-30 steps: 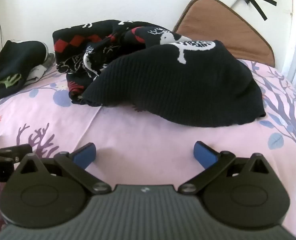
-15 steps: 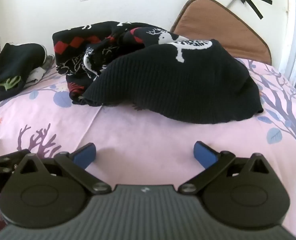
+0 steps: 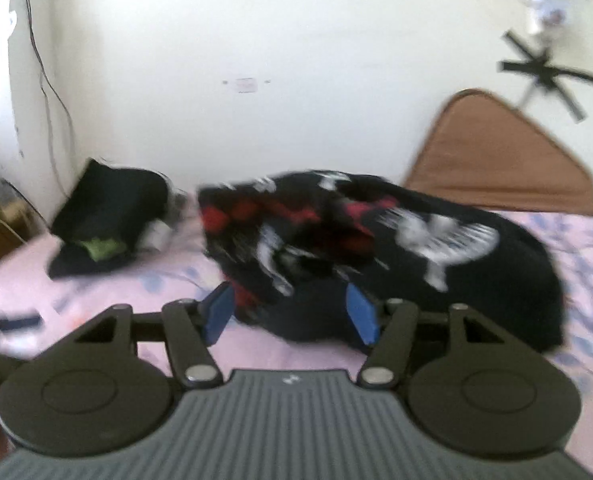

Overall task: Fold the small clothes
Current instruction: 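Grasp the black reindeer-pattern sweater with the right tool, then lift the sweater off the bed with the right tool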

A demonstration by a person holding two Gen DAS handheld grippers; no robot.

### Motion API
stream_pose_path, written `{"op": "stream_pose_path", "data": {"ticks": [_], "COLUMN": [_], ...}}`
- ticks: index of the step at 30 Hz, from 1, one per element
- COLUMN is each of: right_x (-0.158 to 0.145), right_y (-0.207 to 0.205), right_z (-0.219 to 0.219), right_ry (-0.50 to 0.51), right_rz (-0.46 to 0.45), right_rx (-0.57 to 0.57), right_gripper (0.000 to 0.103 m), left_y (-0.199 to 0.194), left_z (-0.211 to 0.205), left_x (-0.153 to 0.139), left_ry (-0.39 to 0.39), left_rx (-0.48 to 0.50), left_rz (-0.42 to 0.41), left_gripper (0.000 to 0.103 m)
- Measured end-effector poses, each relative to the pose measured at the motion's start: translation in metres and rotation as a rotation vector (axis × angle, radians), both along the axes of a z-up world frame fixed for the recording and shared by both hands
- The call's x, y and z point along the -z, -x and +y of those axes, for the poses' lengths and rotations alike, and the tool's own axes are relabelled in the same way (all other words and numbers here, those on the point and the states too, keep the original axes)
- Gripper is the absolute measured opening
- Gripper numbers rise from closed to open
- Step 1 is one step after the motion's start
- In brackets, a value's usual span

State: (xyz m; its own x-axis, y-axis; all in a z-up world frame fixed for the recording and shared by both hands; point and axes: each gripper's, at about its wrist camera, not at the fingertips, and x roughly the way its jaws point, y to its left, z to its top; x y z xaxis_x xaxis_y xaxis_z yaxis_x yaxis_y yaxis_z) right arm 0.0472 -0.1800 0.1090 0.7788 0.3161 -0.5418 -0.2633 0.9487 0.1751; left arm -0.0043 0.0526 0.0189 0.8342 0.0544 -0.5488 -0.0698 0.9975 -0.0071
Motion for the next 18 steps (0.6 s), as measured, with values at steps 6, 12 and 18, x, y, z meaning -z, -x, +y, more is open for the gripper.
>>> {"op": "stream_pose_path", "data": {"ticks": [6,12,18], "right_x": [0.026,0.002,-0.082], "right_y": [-0.072,-0.080,-0.007], "right_z": [0.029,0.008,-0.112], "right_ry": [-0.007,-0.124,-0.369], "right_rz": [0.038,0.083,-0.076], "right_rx": [-0.031,-0.029,0.058], "right_gripper": [0.088,0.013,0.012], "left_y": [0.003,0.015,0.017], "left_z": [0.004,0.013,0.014], "left_x": [0.003,0.007,0.006], "left_ry": [0.031,0.084,0.098], "left_rx": [-0.004,-0.025,0.015], "left_rz": [-0.032,-0.032,-0.041], "left_gripper": [0.102,0.091,0.083]}}
